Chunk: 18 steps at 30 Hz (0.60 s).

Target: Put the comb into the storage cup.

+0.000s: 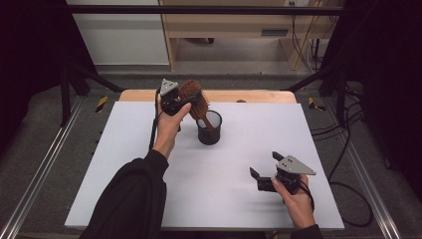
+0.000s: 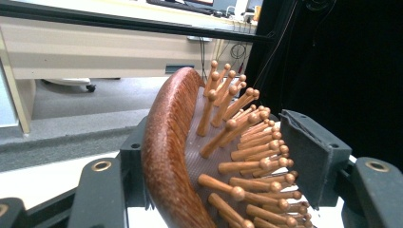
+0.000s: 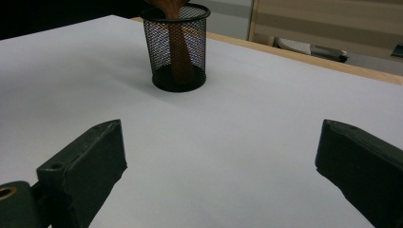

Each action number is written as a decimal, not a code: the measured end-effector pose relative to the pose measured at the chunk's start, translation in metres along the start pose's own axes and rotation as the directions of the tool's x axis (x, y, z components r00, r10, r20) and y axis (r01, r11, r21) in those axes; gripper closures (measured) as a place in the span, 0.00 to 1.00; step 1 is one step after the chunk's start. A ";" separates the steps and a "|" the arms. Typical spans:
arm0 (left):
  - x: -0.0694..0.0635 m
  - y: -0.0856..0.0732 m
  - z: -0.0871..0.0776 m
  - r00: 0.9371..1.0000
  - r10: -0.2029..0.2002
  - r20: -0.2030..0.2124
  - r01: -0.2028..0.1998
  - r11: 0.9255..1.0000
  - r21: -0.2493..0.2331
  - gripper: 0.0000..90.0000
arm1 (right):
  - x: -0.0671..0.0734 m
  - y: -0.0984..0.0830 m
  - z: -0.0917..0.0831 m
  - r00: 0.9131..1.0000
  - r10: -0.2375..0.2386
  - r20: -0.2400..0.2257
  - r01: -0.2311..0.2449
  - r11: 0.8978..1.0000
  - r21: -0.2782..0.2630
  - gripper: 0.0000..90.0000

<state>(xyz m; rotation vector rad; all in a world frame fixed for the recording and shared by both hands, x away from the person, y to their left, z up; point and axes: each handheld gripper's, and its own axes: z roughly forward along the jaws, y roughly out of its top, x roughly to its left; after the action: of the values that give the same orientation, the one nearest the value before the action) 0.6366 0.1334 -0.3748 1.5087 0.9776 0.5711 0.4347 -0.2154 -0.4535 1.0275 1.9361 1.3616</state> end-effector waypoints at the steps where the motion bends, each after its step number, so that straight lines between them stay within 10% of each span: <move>1: 0.000 0.000 0.000 1.000 0.001 -0.001 -0.001 1.000 0.000 0.39 | 0.000 0.000 0.000 1.000 0.000 0.000 0.000 1.000 0.000 0.03; 18: -0.004 -0.002 -0.002 0.999 0.024 -0.029 -0.024 1.000 -0.005 0.31 | 0.000 0.000 0.000 1.000 0.002 0.005 -0.002 1.000 0.001 0.03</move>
<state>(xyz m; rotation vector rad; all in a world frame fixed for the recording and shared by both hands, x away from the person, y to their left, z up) 0.6322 0.1312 -0.3752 1.5129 0.9810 0.6141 0.4346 -0.2155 -0.4535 1.0325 1.9328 1.3588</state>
